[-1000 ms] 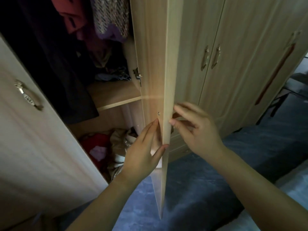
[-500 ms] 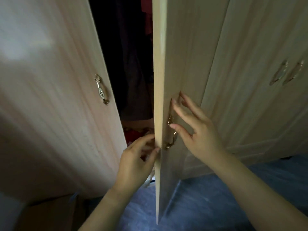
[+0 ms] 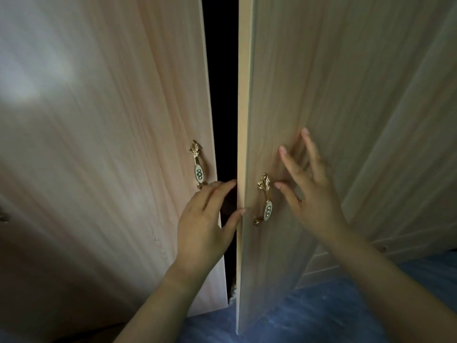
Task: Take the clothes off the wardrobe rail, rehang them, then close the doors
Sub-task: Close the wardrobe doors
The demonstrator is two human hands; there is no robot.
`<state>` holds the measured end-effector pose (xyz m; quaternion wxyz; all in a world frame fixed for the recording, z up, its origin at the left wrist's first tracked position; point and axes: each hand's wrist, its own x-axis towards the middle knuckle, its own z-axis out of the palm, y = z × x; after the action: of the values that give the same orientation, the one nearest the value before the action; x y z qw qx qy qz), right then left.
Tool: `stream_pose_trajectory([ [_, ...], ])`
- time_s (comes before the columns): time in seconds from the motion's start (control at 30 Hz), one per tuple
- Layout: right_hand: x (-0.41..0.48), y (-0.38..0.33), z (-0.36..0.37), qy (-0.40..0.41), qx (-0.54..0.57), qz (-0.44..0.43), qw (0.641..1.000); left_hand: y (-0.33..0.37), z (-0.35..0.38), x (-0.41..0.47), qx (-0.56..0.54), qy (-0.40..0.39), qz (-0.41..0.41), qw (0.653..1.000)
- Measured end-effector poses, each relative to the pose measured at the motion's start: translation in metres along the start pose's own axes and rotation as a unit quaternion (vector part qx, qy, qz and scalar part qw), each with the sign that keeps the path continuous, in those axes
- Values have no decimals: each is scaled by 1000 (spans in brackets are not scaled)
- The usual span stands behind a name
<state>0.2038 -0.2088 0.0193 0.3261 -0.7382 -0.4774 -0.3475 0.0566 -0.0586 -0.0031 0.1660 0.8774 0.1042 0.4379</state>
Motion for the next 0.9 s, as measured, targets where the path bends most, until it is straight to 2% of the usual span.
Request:
stream_pose_trajectory([
  [0.17, 10, 2, 28, -1, -34, 29, 999, -32, 11, 21, 16, 3, 61, 998],
  [0.33, 24, 2, 47, 6, -75, 53, 996, -56, 21, 45, 28, 12, 165, 986],
  [0.4, 30, 3, 54, 14, -80, 55, 995, -64, 24, 54, 60, 13, 183, 981],
  [0.5, 38, 5, 66, 22, -96, 61, 993, -74, 28, 62, 151, 28, 172, 973],
  [0.6, 45, 6, 76, 31, -113, 64, 991, -80, 33, 66, 194, 39, 156, 968],
  [0.9, 50, 8, 84, 41, -130, 62, 989, -80, 46, 67, 199, 80, 124, 969],
])
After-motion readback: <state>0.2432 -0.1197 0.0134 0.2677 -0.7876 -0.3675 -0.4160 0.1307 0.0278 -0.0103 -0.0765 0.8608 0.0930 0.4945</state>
